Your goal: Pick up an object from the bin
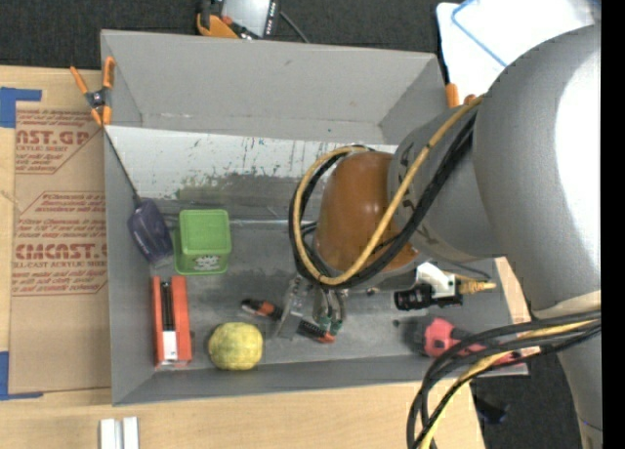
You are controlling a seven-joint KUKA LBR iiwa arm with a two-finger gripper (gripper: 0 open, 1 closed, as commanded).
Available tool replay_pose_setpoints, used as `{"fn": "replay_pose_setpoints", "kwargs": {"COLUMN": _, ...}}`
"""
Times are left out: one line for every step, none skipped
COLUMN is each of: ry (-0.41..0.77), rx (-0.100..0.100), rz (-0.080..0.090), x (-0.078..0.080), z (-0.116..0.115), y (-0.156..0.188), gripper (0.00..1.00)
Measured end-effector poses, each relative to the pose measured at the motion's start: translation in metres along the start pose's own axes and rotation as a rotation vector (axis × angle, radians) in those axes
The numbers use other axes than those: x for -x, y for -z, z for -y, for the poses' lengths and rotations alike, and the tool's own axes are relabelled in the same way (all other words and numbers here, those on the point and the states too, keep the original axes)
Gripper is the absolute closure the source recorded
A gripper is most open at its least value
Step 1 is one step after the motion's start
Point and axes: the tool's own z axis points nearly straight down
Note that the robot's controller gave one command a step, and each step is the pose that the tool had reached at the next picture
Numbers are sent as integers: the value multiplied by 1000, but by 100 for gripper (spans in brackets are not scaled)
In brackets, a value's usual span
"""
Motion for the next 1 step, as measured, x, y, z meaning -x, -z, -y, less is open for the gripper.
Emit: {"fn": "replay_pose_setpoints", "kwargs": {"ry": 0, "rx": -1, "rz": -3, "x": -1, "z": 0, "y": 19, "gripper": 100}}
